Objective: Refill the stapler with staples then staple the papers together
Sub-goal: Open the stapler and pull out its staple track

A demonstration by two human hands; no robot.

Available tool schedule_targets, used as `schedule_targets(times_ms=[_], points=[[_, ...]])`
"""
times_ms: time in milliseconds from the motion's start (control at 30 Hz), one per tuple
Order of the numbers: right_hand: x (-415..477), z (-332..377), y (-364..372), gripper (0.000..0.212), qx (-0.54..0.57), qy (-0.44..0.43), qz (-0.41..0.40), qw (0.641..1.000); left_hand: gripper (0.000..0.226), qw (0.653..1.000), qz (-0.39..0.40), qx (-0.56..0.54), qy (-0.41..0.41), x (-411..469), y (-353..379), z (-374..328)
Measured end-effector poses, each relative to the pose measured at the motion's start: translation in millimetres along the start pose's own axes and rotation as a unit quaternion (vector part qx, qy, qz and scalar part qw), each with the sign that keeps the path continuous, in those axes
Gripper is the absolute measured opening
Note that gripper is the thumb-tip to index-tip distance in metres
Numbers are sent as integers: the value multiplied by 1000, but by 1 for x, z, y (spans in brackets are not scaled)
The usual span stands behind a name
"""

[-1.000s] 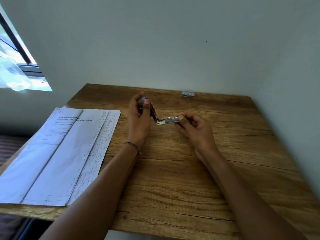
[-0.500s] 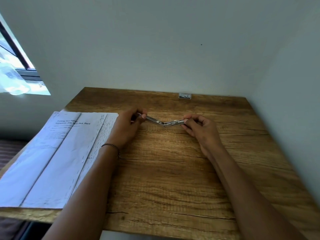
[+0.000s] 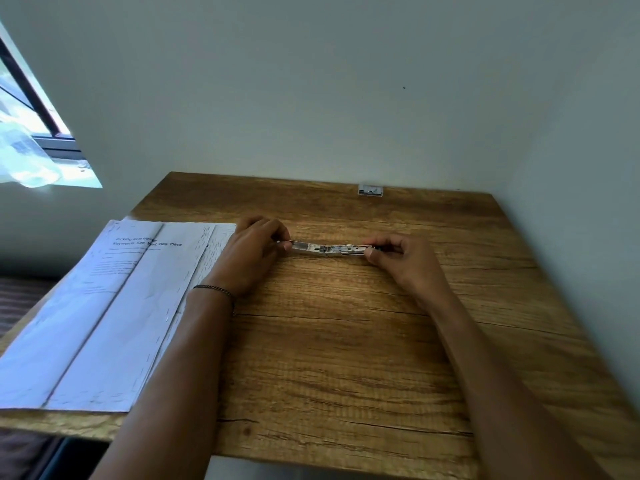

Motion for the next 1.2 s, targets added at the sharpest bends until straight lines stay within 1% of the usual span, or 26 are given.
schedule_targets(times_ms=[133,333,500,700,800,900,1000,1100,1200], points=[[0,4,-1,23,-58,-31,6,998,15,999,10,32,2,1,1,-1],[1,1,0,23,-118,-51,2,992,14,999,3,32,5,2,0,1],[1,0,-1,22,-126,-54,-3,990,14,999,11,31,3,3,2,4],[2,-2,-2,27,-142,-48,7,989,13,999,24,21,-11,4,5,5],[3,-6,-5,29,-128,-35,8,991,14,1000,15,17,-3,2,5,1],[3,-9,-6,30,-115,-23,11,993,18,1000,-8,-4,23,1,3,-15],[3,-8,-5,30,-108,-21,12,994,16,998,-7,-42,49,3,12,-41],[2,-8,-8,30,-104,-22,8,994,16,993,-16,-109,34,7,27,-66],[2,-7,-7,29,-103,-26,7,994,15,991,-19,-134,16,15,41,-81]])
Point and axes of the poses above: each hand's wrist, its own x-axis towards the middle knuckle, its own y-axis out of the palm, z = x × y, the point moved 7 cm from there along x, towards the middle knuckle, and after that the axes turned 2 degrees about z, right-handed, at the moved point
